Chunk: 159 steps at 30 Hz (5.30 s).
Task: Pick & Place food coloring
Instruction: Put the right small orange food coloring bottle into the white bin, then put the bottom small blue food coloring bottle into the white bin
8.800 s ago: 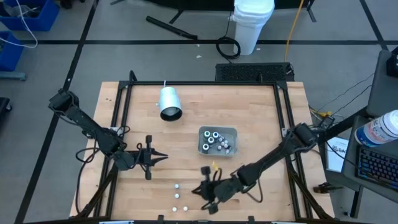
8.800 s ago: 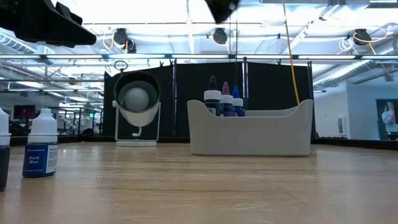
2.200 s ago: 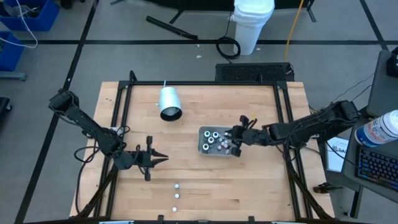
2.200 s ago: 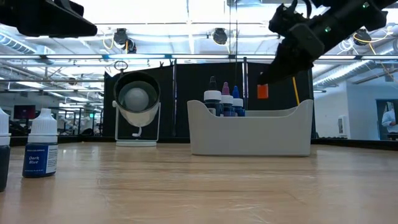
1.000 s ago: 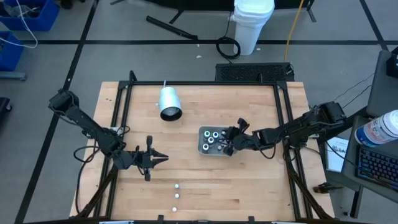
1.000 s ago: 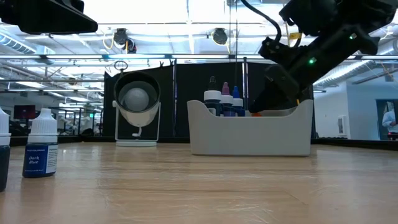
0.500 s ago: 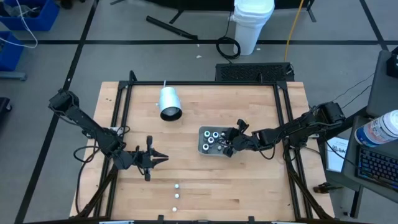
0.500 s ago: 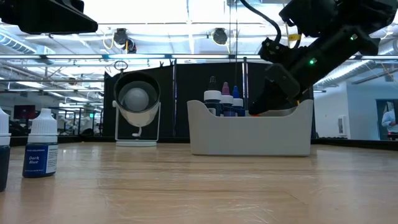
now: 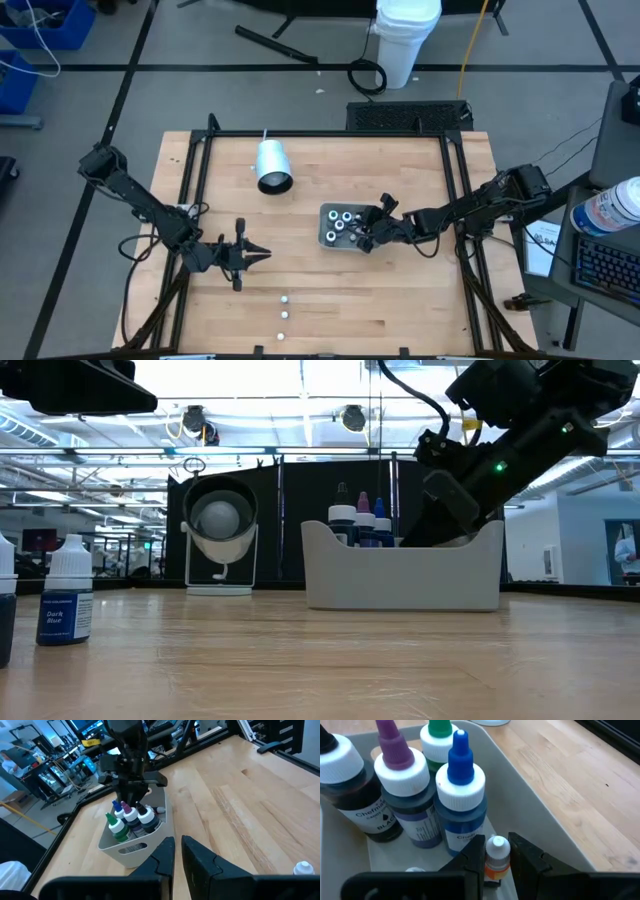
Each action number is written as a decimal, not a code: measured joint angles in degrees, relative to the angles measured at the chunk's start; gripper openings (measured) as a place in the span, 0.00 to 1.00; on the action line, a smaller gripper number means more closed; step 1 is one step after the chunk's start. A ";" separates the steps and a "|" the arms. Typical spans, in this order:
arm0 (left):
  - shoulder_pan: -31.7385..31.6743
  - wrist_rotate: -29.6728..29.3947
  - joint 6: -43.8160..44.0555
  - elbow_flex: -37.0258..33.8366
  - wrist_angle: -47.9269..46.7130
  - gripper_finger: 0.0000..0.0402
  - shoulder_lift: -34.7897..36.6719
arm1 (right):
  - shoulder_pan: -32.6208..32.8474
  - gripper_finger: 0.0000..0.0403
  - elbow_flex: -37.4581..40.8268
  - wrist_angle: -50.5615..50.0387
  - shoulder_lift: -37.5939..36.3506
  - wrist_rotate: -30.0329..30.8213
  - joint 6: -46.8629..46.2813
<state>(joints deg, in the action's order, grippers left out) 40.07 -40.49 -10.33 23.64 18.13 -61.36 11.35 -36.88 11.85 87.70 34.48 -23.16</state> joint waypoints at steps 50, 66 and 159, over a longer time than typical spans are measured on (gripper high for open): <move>-0.11 -0.03 -1.03 0.00 -0.08 0.10 -0.02 | 3.78 0.02 3.60 -25.65 -42.96 -12.83 15.49; -10.57 -4.19 5.02 0.02 -0.16 0.10 -0.26 | 2.64 0.00 35.30 16.34 -53.85 -20.97 13.75; -8.52 40.59 -12.90 63.54 -71.36 0.46 -56.70 | 2.62 0.00 35.98 16.60 -53.38 -22.29 17.87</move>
<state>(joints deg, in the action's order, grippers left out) 31.55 0.10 -23.22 87.18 -53.23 -118.06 13.98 -0.91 28.45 34.32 12.19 -5.29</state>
